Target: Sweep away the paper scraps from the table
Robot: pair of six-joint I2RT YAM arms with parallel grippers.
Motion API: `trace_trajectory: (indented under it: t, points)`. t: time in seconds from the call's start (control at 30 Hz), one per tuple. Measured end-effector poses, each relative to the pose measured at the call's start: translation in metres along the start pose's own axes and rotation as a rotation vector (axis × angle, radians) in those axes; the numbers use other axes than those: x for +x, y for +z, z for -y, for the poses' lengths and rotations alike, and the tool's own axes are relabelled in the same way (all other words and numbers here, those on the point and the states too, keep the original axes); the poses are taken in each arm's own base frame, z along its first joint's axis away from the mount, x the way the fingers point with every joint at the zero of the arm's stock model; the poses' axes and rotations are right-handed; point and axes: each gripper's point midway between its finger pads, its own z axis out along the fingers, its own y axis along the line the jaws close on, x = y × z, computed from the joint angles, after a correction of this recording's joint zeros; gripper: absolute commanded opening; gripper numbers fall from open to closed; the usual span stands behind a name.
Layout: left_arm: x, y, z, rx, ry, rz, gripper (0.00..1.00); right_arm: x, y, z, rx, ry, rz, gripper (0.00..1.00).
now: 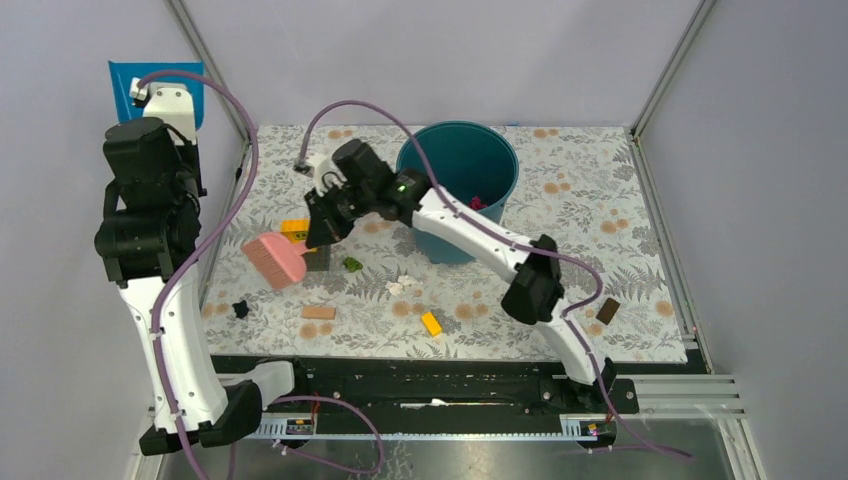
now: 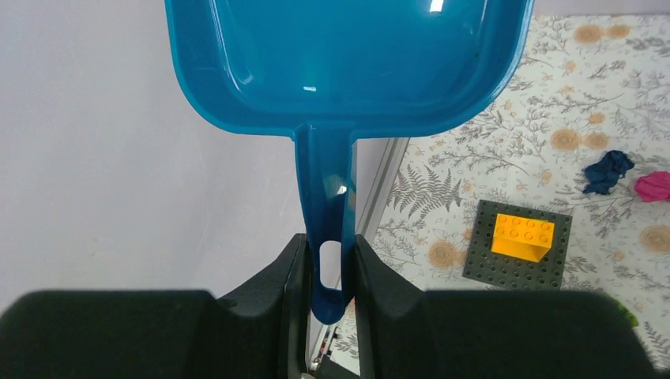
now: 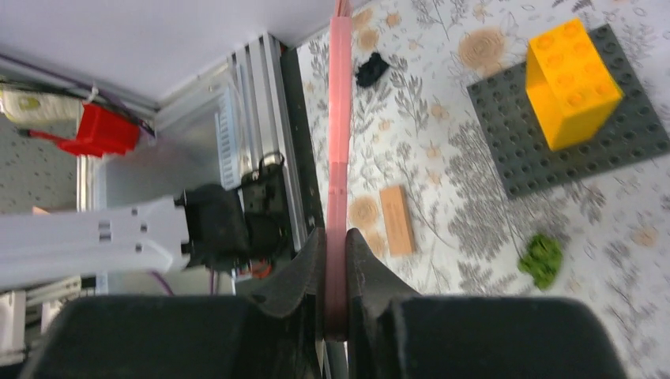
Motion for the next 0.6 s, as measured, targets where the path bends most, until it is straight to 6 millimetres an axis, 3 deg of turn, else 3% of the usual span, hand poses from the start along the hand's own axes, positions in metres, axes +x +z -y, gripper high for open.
trace_trajectory:
  t: [0.17,0.3,0.47,0.6]
  points:
    - [-0.003,-0.005,-0.002,0.021,-0.035,0.024,0.00,-0.002,0.055,-0.008,-0.003,0.019,0.053,0.00]
    - [-0.003,-0.007,0.001,0.057,-0.043,0.031,0.00,0.010,0.097,-0.030,0.008,0.006,0.080,0.00]
    - [-0.002,-0.011,0.006,0.097,-0.045,0.031,0.00,0.012,0.132,-0.051,0.010,-0.013,0.142,0.00]
    - [0.000,-0.016,0.010,0.129,-0.045,0.032,0.00,0.015,0.150,-0.039,0.051,-0.001,0.180,0.00]
